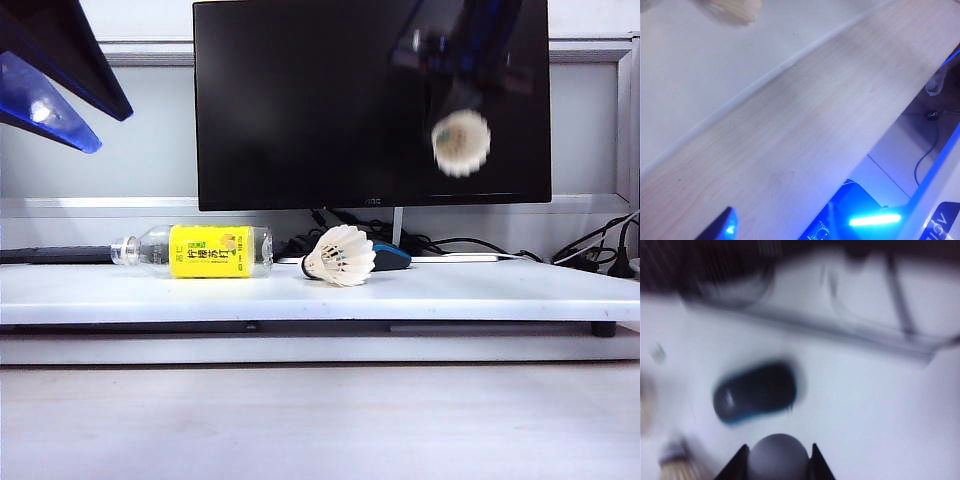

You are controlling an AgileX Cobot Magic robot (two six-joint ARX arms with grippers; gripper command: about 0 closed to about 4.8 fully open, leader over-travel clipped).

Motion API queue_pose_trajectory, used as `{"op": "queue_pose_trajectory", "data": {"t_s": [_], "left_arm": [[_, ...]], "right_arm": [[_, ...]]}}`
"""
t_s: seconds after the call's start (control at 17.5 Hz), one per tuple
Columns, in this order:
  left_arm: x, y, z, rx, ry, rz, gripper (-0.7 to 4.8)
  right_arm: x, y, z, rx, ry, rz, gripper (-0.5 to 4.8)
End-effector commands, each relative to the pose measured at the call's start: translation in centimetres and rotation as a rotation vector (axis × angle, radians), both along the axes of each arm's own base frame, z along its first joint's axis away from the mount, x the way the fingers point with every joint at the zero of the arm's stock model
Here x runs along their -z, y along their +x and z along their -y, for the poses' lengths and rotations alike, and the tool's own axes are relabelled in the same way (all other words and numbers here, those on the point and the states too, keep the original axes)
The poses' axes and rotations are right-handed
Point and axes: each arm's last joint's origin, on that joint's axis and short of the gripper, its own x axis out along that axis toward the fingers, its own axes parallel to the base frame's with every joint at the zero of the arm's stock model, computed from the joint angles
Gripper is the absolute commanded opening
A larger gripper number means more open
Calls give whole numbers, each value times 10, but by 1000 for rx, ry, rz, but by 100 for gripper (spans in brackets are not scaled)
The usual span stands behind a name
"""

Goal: Stack the badminton balls on the table vertically.

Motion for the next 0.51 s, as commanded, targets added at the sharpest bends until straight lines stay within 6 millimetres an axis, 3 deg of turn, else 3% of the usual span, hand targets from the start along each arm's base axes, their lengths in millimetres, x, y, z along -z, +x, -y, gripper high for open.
{"op": "queue_pose_trajectory", "data": {"t_s": [0.06,0.51], "left_arm": [[-3,0,0,18,3,28,247],[-3,1,1,33,13,51,247]], "right_arm": [[-27,-10,-1,16,-22,147,112],[-48,-30,-33,-24,-79,319,103]]}}
